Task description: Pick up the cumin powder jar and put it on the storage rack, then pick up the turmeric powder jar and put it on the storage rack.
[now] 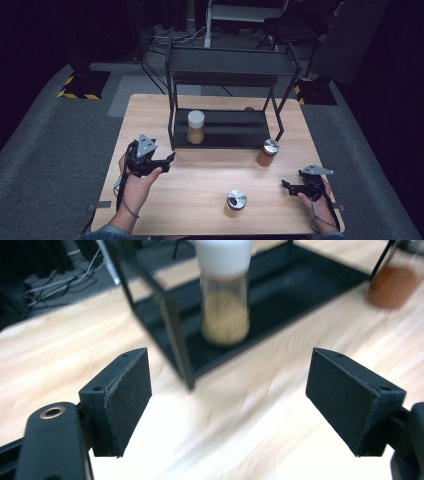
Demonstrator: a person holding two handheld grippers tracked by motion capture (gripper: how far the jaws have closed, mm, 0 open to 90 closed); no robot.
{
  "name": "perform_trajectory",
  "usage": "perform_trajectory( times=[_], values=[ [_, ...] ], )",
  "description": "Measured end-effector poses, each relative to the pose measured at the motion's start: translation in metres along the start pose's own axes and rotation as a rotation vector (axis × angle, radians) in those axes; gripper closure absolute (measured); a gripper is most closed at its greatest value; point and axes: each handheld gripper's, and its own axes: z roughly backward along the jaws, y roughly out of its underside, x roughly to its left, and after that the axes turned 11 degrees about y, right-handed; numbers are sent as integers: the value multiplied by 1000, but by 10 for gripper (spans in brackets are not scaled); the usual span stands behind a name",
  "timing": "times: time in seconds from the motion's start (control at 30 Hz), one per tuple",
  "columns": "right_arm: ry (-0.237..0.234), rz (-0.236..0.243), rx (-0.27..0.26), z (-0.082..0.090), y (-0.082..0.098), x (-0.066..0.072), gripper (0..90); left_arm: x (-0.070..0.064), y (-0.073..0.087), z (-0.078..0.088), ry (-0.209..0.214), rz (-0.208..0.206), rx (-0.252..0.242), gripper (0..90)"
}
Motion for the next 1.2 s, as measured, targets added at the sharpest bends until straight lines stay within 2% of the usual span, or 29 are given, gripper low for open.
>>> perform_trajectory(
  times=[0.17, 0.37, 0.5, 0.63, 0.77, 0.9, 1.13, 1.2],
  values=[
    [0, 0, 0, 0, 0, 0, 96, 6, 33, 9, 4, 34, 22, 173],
    [-1, 1, 0, 0, 0, 0, 96, 14, 72, 10, 7, 86, 39, 164],
    [-2, 1, 0, 0, 0, 0, 96, 17, 87, 8, -2, 105, 71, 160],
    [-2, 1, 1, 0, 0, -1, 96, 15, 97, 5, -14, 99, 106, 157],
    [-2, 1, 1, 0, 0, -1, 96, 16, 104, 3, -9, 120, 125, 153],
    [-1, 0, 1, 0, 0, 0, 96, 18, 102, -4, -4, 132, 197, 150],
    [14, -7, 14, 2, -3, 4, 103, 18, 100, -5, -10, 142, 204, 110],
    [10, -13, -8, 6, -2, 6, 102, 18, 100, -5, -12, 143, 205, 104]
  ],
)
